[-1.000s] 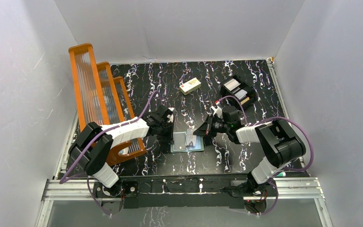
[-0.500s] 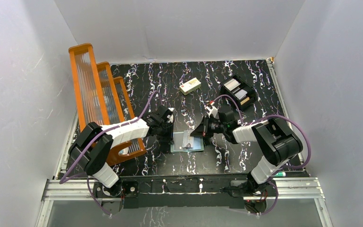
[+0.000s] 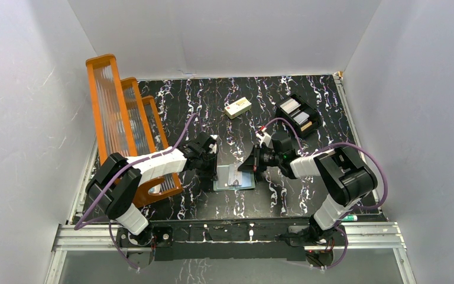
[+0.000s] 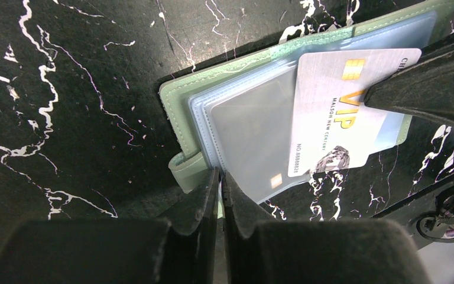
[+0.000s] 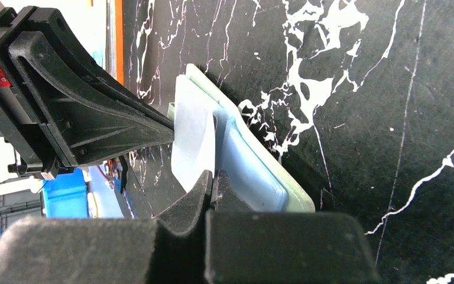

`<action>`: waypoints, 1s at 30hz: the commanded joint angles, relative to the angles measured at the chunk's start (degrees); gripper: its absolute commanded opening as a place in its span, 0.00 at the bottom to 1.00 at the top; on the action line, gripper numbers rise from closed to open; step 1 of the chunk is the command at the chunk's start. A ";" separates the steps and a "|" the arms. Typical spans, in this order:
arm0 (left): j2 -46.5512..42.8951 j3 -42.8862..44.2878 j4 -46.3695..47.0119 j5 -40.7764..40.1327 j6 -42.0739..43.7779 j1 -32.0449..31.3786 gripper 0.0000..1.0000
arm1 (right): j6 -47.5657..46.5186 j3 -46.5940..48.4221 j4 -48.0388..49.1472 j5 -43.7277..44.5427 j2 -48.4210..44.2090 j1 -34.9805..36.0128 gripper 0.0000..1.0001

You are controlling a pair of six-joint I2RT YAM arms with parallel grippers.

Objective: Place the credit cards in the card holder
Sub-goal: Insert the credit card into the card holder.

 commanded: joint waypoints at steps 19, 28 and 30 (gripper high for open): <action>-0.74 0.39 -2.74 -2.13 0.32 -0.28 0.08 | 0.18 2.23 -7.89 4.12 0.86 0.86 0.00; -0.57 1.38 -3.31 -2.74 0.97 -0.26 0.08 | -0.79 4.18 -9.53 2.00 2.75 1.38 0.00; -0.40 1.47 -3.32 -2.76 0.96 -0.26 0.08 | -0.51 4.45 -9.89 1.93 3.32 1.47 0.00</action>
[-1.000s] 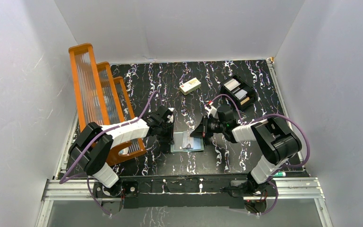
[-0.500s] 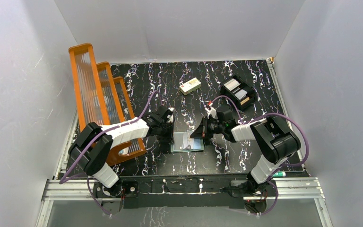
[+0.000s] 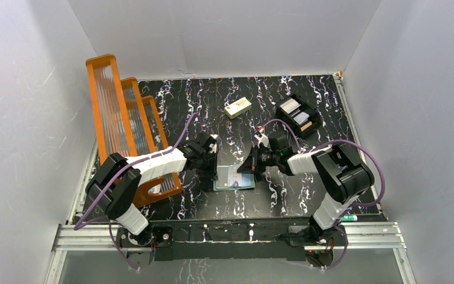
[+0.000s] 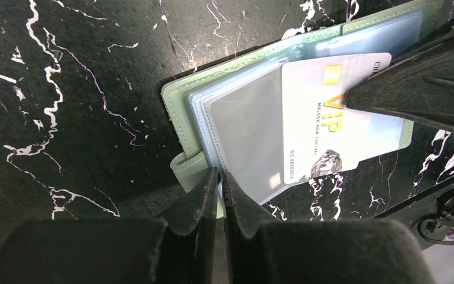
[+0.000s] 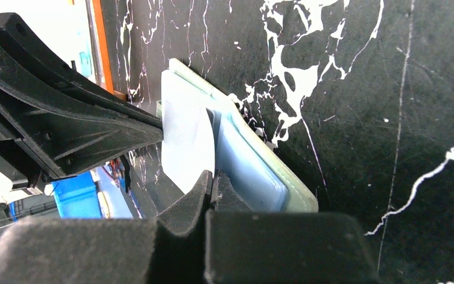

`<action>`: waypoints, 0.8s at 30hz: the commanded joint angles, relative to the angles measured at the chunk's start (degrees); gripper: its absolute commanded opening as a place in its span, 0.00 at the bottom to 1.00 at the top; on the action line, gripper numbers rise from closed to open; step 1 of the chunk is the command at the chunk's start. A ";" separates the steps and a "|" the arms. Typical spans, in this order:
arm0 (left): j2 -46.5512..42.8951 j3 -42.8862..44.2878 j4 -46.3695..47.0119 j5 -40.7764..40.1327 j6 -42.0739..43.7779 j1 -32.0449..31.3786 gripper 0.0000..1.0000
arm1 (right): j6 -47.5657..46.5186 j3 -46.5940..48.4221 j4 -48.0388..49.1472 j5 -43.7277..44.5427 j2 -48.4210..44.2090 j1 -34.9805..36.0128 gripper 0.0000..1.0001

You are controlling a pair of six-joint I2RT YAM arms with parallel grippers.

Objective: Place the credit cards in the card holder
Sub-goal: Insert the credit card into the card holder.

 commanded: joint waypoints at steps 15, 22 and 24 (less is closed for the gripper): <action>-0.36 2.01 -2.95 -1.86 0.86 -0.43 0.10 | -3.75 5.22 -3.76 -2.20 5.67 1.34 0.00; -0.12 2.05 -2.34 -0.62 -0.07 -0.79 0.11 | 3.28 5.15 2.36 1.02 7.06 3.56 0.03; -0.39 1.75 -2.25 -0.62 -0.38 -0.88 0.11 | 4.77 4.75 4.97 0.71 7.09 3.69 0.03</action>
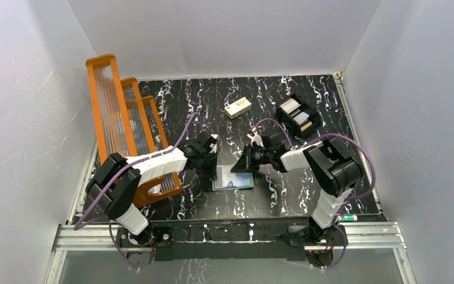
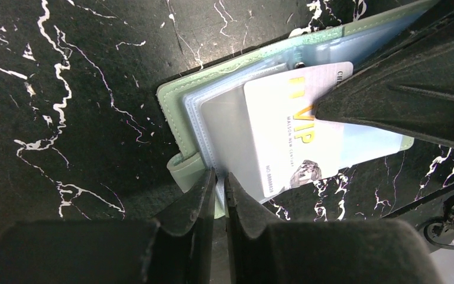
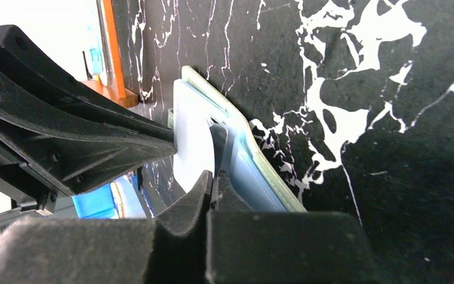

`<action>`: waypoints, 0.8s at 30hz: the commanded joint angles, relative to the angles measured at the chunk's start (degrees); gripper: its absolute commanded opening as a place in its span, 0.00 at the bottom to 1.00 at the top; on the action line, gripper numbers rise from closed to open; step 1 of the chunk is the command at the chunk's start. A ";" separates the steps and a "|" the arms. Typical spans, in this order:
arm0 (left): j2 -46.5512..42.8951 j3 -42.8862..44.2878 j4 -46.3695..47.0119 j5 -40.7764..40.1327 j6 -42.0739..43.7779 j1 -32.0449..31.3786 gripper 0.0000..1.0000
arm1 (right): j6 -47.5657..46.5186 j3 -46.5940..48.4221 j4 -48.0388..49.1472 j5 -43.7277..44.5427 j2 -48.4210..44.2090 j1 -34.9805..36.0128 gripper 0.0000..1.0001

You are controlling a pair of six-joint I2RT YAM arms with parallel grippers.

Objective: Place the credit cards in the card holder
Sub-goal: Insert the credit card into the card holder.

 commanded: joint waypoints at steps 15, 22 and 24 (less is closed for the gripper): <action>-4.70 2.15 -5.01 -5.46 -1.87 -0.51 0.28 | -5.02 5.21 -21.91 15.91 -10.68 1.36 0.39; -2.02 2.31 -6.63 -6.78 -2.99 -0.06 0.20 | -1.36 4.41 -18.11 15.57 -9.17 3.66 0.41; -1.30 2.43 -6.62 -6.84 -2.77 -0.06 0.16 | -0.26 4.36 -17.17 16.36 -8.44 4.66 0.42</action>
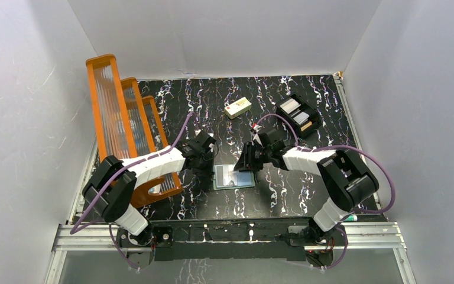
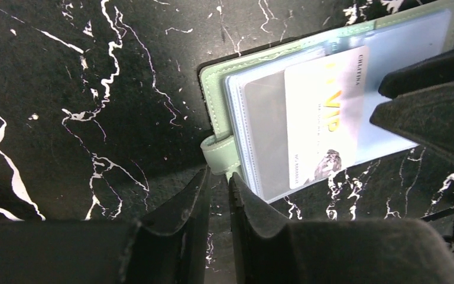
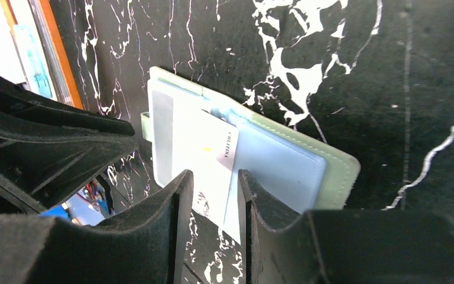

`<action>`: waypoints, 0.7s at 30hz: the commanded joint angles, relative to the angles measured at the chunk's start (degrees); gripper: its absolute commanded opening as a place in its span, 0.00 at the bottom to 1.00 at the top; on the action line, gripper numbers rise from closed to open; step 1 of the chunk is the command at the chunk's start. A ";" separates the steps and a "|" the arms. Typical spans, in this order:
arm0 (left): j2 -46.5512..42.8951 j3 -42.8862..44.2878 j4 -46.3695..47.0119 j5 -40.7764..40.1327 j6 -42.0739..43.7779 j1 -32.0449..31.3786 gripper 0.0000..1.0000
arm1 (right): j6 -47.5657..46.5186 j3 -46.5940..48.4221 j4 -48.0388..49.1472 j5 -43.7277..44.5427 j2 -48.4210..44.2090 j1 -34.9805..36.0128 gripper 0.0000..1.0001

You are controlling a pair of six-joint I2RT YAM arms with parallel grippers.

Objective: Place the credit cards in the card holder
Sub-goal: Insert the credit card into the card holder.

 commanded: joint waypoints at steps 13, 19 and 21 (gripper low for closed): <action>3.15 1.94 -0.32 0.51 1.37 0.12 0.11 | 5.04 1.58 6.25 2.92 3.16 5.97 0.45; 2.61 1.72 0.72 1.37 1.14 0.11 0.10 | 8.41 0.68 11.29 0.50 3.99 6.98 0.44; 2.51 1.55 1.11 1.64 0.92 0.05 0.10 | 10.46 -0.06 13.34 -0.28 3.97 7.11 0.43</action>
